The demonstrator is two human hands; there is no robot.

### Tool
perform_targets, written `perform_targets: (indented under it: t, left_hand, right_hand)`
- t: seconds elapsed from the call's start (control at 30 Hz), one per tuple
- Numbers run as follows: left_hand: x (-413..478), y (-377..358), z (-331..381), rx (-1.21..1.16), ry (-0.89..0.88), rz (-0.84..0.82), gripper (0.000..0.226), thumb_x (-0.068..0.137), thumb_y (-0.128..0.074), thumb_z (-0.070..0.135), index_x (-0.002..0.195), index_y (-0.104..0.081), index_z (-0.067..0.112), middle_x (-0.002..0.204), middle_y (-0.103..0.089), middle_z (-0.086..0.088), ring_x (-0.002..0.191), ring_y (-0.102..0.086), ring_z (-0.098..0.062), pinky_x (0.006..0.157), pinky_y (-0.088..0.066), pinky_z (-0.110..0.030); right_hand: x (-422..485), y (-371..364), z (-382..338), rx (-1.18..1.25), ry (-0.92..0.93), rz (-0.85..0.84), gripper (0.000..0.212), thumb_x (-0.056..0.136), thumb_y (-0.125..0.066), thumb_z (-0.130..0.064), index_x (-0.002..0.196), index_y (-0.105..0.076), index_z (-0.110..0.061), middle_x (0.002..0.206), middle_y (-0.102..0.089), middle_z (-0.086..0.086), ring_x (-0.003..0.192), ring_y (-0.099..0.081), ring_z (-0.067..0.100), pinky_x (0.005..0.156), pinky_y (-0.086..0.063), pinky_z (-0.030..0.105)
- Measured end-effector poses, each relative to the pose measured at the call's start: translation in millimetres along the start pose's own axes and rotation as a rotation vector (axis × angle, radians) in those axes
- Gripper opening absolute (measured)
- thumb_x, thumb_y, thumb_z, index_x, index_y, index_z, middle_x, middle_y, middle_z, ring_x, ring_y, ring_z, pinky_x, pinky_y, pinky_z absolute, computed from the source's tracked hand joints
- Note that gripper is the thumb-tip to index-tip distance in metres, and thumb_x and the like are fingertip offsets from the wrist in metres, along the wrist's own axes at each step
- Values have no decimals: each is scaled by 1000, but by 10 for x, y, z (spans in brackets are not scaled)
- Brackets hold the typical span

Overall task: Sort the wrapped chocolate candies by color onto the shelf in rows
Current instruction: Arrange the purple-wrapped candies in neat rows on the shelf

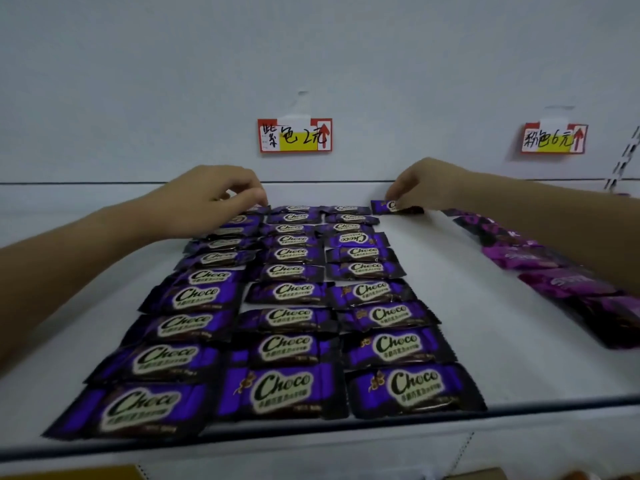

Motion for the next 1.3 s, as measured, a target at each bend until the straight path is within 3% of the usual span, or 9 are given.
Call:
perform_targets:
  t: [0.27,0.33,0.47,0.57,0.63,0.83,0.93,1.07,1.3]
  left_hand:
    - [-65,101,-40,27,35,35,47,77,-34,66,93,-63,32,98,-65,14,95,-57,3,80,-45,-23]
    - [-62,89,-36,41,32,32,33,88,-45,56,95,-64,29,100,-66,12,94,-58,0,79,-45,-24]
    - [-63,144,-18,63,22,4,17,94,-51,31,100,-67,27,103,-66,9,95,-59,-3,85,-49,-30]
    - [-96,212,-7,7,19,-52,20,93,-53,39,103,-69,31,106,-65,12,98,-59,-3,86,-49,-27]
    - [-120,230,11,15,30,-89,35,84,-44,51,103,-69,34,107,-64,14,100,-58,-1,87,-49,-27]
    - [-194,340,6,136,136,-177,38,77,-40,44,98,-70,33,102,-68,10,92,-61,-3,88,-50,-36]
    - [-207,407,-52,126,173,-216,23,91,-51,39,97,-71,31,96,-70,10,90,-65,-6,87,-52,-38]
    - [-218,399,-97,109,174,-275,16,91,-59,24,96,-71,33,93,-71,15,89,-65,-3,87,-51,-28]
    - [-216,332,-81,128,140,-332,13,91,-58,32,94,-67,40,99,-68,16,96,-63,-2,87,-49,-23]
  right_hand:
    - [-91,-45,-64,-57,91,-17,20,87,-61,-14,101,-72,-22,100,-69,0,87,-58,13,77,-40,22]
    - [-130,-54,-101,-72,129,14,19,88,-61,-17,103,-71,-22,98,-66,-2,86,-56,12,75,-38,20]
    - [-259,44,-213,-25,235,37,19,89,-60,-16,101,-70,-27,86,-60,-10,65,-55,0,50,-36,7]
    - [-385,58,-324,-2,389,-69,43,89,-51,-3,96,-67,-42,109,-62,-2,88,-59,3,76,-49,20]
    - [-423,13,-376,-82,474,-117,54,89,-45,2,96,-64,-48,116,-57,-1,104,-55,14,92,-45,30]
    - [-471,-35,-381,-162,512,-159,44,90,-48,-1,103,-69,-37,114,-57,-1,107,-54,17,94,-41,30]
    - [-465,-4,-346,-152,476,-134,40,90,-49,-4,101,-70,-37,113,-59,-5,104,-56,15,96,-44,33]
    - [-440,-3,-333,-131,439,-75,37,91,-50,-9,104,-70,-37,114,-65,-7,102,-59,13,96,-46,39]
    - [-484,-88,-415,-138,455,-81,39,91,-47,-8,110,-68,-34,119,-63,-6,106,-58,15,96,-45,40]
Point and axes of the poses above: each hand's wrist, its own x-axis towards the middle knuckle, its own y-axis out of the back of the hand, z = x × y, the point moved 1 cm from there along x, towards the middle knuckle
